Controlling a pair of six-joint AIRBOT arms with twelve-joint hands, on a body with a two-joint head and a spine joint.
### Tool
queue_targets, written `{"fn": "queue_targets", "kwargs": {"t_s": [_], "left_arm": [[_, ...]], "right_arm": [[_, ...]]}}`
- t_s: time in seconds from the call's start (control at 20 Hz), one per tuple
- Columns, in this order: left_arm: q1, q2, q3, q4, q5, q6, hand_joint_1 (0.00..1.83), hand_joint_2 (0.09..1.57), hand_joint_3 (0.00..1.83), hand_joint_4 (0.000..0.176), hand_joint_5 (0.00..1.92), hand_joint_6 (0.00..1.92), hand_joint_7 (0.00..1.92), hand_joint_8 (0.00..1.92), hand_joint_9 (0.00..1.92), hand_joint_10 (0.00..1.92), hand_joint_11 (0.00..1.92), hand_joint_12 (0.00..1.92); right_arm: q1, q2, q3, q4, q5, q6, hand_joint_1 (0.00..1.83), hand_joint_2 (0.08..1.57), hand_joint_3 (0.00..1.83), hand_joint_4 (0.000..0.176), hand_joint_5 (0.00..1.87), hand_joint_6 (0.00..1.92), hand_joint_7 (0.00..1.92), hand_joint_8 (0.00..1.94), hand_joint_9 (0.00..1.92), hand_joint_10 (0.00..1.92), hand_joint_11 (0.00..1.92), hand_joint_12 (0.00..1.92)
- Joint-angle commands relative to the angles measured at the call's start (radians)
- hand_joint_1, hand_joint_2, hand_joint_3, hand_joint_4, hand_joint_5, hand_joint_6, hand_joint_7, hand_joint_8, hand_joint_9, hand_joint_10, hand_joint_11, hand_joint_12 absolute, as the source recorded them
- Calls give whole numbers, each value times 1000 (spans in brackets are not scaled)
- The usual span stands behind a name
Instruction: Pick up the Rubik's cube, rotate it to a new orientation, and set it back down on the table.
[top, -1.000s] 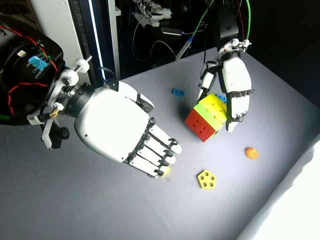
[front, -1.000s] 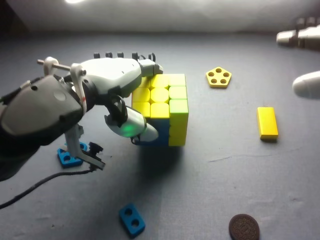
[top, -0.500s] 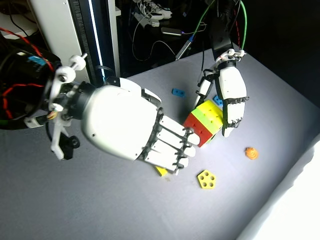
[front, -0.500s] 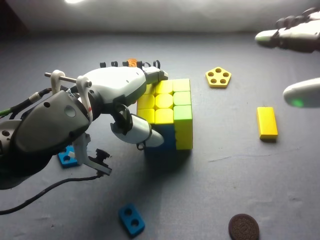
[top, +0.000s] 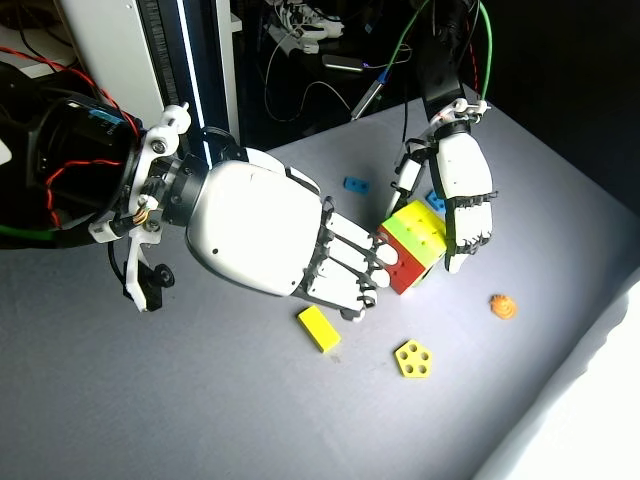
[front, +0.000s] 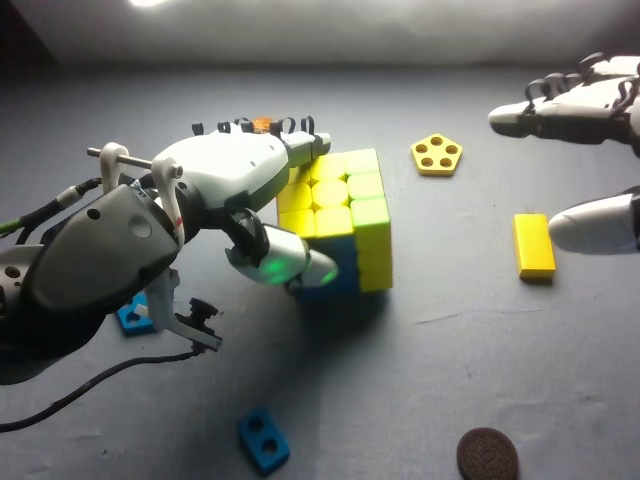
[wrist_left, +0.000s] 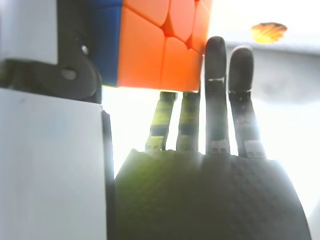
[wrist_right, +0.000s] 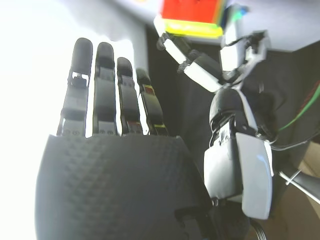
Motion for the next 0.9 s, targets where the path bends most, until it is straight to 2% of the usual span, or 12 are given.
{"fn": "queue_targets", "kwargs": {"t_s": [0.0,0.05,0.25,0.3,0.35,0.55,0.65,0.7,0.75,0.8,0.85], "left_arm": [[-3,-1,-1,21,-48,-6,551,1048,0,18,58,1,166,1,237,36,0,806],[-2,-1,-1,21,-48,-6,519,1027,0,30,11,0,87,0,169,9,0,651],[-2,6,-6,17,-48,-6,413,988,0,41,0,0,0,0,4,0,0,348],[-2,10,-11,16,-48,-6,441,976,0,42,0,0,0,0,0,0,0,212],[-2,13,-14,16,-48,-6,448,978,0,41,0,0,0,0,0,0,0,169],[-9,42,-47,-17,-47,25,414,983,1,33,0,0,0,0,0,0,0,213],[-24,73,-72,-41,-25,74,378,981,1,19,0,0,0,0,9,2,0,353],[-35,89,-82,-52,-3,101,378,981,1,19,0,0,0,0,9,2,0,353],[-48,103,-90,-59,17,124,403,977,0,19,0,0,0,0,10,1,0,393],[-65,118,-98,-62,39,148,443,963,0,19,0,0,0,0,22,4,0,426],[-80,127,-102,-62,58,166,424,961,0,25,0,0,17,4,53,11,0,481]], "right_arm": [[10,3,-4,20,107,-1,94,1209,0,0,84,8,165,5,297,120,0,1088],[11,1,-7,20,109,-2,95,1212,1,0,84,8,157,1,290,117,0,1090],[20,-34,-7,21,111,-21,118,1208,0,0,93,7,171,4,302,118,0,1155],[22,-45,-7,22,108,-21,117,1207,0,0,95,8,173,5,293,113,0,1155],[22,-50,-7,26,102,-21,120,1212,1,0,75,5,159,3,260,96,0,1079],[27,-62,-7,38,83,-21,62,1218,2,0,51,1,187,5,232,72,0,940],[29,-62,-7,40,83,-21,60,1214,0,0,54,2,174,5,225,62,0,808],[29,-62,-7,40,80,-22,60,1214,0,0,54,2,174,5,225,62,0,808],[29,-62,-7,40,75,-22,54,1217,1,0,43,6,145,2,248,64,0,1049],[28,-62,-7,40,71,-24,80,1210,0,0,67,17,149,4,268,71,0,1068],[27,-62,-6,40,69,-24,109,1207,0,0,79,18,162,5,275,69,0,1002]]}}
